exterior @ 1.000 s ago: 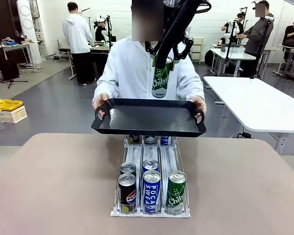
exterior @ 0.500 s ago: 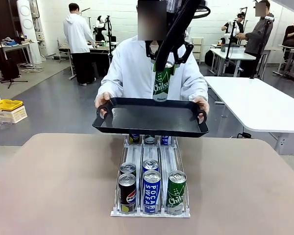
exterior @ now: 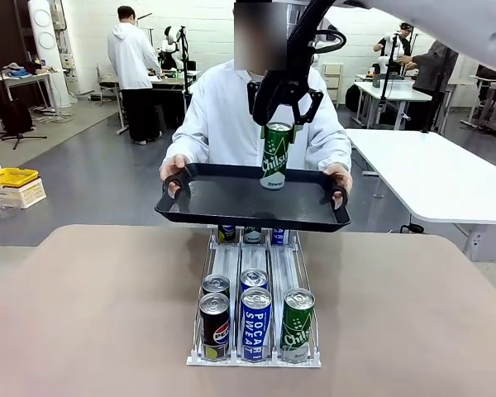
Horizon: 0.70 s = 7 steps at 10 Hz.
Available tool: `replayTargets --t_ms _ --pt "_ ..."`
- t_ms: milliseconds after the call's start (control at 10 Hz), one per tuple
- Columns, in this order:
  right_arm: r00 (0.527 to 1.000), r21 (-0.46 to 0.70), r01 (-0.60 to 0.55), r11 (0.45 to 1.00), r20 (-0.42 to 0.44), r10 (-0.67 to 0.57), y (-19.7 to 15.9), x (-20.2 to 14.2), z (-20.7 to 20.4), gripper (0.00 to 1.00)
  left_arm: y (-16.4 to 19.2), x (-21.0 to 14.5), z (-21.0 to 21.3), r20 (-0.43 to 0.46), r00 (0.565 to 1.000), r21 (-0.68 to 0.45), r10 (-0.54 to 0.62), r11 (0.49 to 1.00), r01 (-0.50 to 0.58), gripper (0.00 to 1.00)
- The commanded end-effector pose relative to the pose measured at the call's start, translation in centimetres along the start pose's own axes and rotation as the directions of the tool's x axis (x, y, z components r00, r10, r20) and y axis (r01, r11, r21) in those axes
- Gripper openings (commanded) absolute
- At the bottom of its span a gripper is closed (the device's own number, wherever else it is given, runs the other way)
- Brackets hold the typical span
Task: Retrieve and hand over the desired beverage to the person.
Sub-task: Place the picked can on the Handle tray extended by the person.
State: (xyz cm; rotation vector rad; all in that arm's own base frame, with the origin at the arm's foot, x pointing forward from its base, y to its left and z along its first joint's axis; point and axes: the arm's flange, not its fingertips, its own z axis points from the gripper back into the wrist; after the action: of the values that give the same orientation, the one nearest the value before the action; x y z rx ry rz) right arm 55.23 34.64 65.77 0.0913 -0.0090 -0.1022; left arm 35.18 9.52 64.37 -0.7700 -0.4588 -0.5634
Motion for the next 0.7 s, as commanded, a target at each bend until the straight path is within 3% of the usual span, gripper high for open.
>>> replayTargets --t_ms 0,600 --pt "0.998 -0.018 0.042 0.999 -0.050 -0.043 2.4 3.7 2.3 0.58 0.0 0.1 0.3 0.012 1.000 -0.017 -0.017 1.000 0.017 1.00" --pt "0.992 -0.063 0.069 0.996 -0.097 -0.075 -0.1 6.4 0.0 0.58 0.0 0.1 0.3 0.012 1.000 -0.017 -0.017 1.000 0.017 1.00"
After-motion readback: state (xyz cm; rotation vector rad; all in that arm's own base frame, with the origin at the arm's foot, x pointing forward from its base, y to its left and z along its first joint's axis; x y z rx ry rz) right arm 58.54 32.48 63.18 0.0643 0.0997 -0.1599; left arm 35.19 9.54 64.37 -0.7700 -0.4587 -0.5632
